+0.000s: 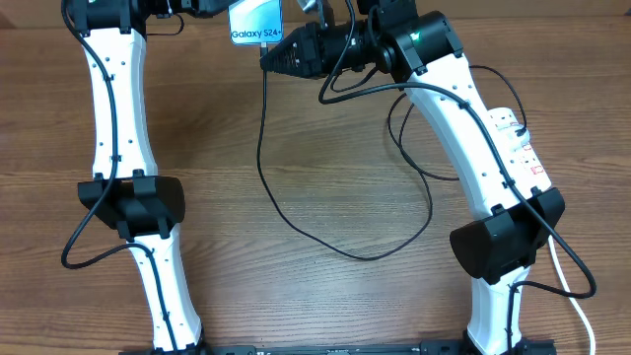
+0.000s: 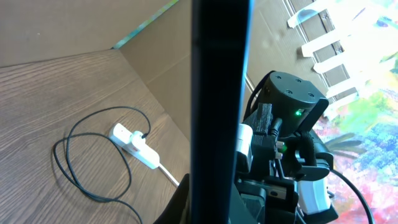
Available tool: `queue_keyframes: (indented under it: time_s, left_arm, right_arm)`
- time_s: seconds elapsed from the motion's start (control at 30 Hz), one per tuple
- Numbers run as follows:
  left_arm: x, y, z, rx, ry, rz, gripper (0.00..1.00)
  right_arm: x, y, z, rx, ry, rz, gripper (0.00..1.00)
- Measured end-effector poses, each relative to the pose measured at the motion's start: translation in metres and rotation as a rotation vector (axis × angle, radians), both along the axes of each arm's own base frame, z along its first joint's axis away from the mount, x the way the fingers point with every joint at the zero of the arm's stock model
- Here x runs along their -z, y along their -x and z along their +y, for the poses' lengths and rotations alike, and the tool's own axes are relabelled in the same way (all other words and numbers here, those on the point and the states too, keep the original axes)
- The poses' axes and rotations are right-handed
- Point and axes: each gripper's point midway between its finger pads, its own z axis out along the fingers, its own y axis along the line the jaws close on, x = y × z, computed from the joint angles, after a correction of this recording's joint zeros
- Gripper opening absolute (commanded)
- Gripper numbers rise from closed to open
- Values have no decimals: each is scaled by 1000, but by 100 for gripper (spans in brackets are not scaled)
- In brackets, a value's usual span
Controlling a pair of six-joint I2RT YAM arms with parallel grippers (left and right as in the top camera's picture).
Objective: Plug charger to phone and switch on socket
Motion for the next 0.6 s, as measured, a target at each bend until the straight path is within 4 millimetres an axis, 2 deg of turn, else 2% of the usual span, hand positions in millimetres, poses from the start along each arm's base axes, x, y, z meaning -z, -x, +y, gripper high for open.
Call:
queue_keyframes:
  time_s: [0.6]
  left_arm:
    - [-8, -3, 0, 5, 8, 10, 4]
  right_arm:
    - [-2, 5, 11, -11, -6, -5, 4]
